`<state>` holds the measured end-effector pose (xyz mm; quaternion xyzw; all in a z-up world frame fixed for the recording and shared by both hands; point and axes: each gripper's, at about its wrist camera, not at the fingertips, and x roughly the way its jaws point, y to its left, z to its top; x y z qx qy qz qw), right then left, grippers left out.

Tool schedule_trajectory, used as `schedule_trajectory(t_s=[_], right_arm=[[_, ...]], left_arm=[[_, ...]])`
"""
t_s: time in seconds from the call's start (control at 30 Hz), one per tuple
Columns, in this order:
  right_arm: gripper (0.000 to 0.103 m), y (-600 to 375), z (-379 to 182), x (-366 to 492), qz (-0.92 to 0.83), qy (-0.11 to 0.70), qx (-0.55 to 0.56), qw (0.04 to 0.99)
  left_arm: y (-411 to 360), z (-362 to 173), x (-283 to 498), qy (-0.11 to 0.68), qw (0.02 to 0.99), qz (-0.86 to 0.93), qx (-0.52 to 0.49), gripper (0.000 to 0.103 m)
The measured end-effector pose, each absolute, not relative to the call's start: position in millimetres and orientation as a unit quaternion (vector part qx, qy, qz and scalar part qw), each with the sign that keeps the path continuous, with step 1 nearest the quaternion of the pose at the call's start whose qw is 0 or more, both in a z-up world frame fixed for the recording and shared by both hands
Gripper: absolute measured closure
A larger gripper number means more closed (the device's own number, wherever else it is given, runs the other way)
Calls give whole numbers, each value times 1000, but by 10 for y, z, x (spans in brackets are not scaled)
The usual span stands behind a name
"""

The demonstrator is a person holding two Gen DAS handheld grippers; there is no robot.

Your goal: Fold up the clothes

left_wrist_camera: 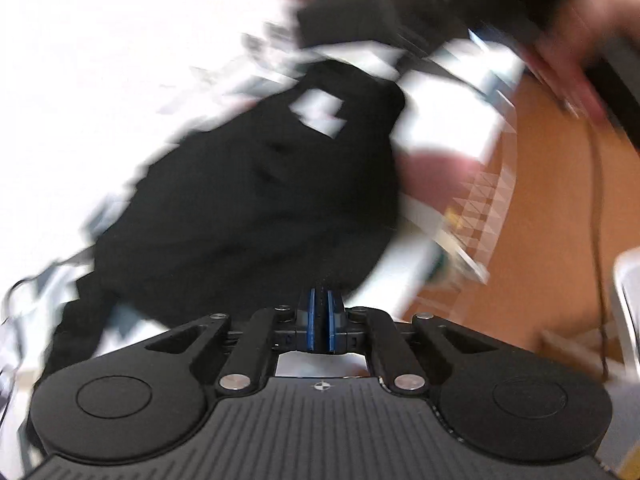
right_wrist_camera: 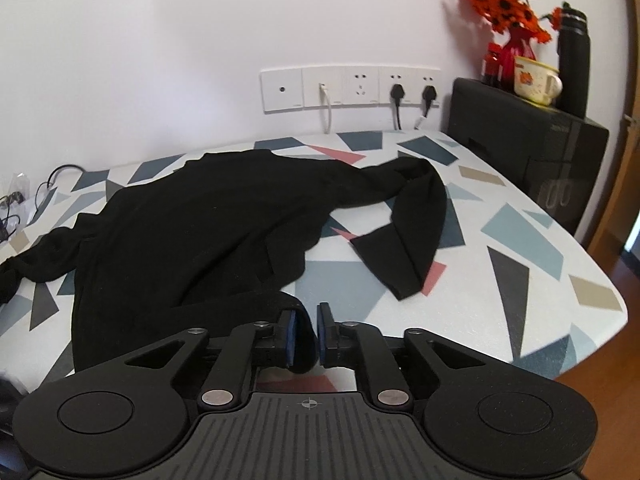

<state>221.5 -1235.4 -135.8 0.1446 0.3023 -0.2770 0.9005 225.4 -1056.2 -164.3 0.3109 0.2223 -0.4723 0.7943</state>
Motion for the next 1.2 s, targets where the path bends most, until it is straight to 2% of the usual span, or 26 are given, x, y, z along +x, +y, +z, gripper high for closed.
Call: schedule_trajectory(t_s=[0.03,0.07,0.1,0.17,0.23,0.4,0.57,0.73,0.83,0.93,1.03,1.1,1.2], right_arm=[[67,-12346,-1372,2194,-277,303,146,900],[52,-12339,-1385,2172,-277,303,147,900],[45,-12331,-1399,2151,-276,303,147,900],[44,-12316,-1426,2108,-276,304,149,900],[39,-12293,-1465,2068,-271,306,159,899],[41,-12109,-1609,2095,-256,323,173,894],[41,-11974,-1697,2201,-238,336,174,895],[32,-11755,-1803,2315,-201,366,130,899],[33,-11594,-1884,2369,-175,385,100,901],[38,-11554,-1928,2421,-182,382,89,902],[49,-11698,-1910,2454,-213,362,125,899],[66,-11847,-1863,2409,-242,325,178,897],[71,-12043,-1825,2363,-272,287,244,886]], left_arm=[[-10453,-1503,2385,233,814,-454,276,96],[-10341,-1374,2516,243,834,-434,240,97],[-10220,-1258,2639,247,852,-411,210,97],[-9992,-1058,2835,237,885,-364,170,97],[-9832,-945,2939,212,906,-324,171,97],[-9567,-955,3080,249,908,-300,154,97],[-9452,-921,2955,246,908,-306,148,97],[-9501,-766,3037,238,912,-313,121,97],[-9569,-630,3050,211,916,-316,125,97],[-9641,-495,3048,189,917,-327,124,97],[-9690,-389,3074,180,919,-332,116,97],[-9699,-346,3119,186,919,-332,102,97],[-9696,-332,3145,192,919,-332,94,97]])
